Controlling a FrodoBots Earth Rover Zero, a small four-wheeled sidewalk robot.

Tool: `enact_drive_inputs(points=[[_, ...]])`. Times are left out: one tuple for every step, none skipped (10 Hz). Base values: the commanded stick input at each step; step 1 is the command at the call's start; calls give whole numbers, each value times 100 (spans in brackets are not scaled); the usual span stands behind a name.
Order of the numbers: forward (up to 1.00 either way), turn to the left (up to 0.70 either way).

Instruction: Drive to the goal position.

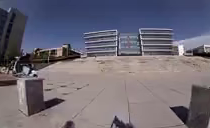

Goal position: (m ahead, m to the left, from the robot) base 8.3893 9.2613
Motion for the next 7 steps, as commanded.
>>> enact_drive_inputs(points=[[100, 40], [100, 40], [100, 40], [100, 40], [100, 40], [100, 40], [100, 40]])
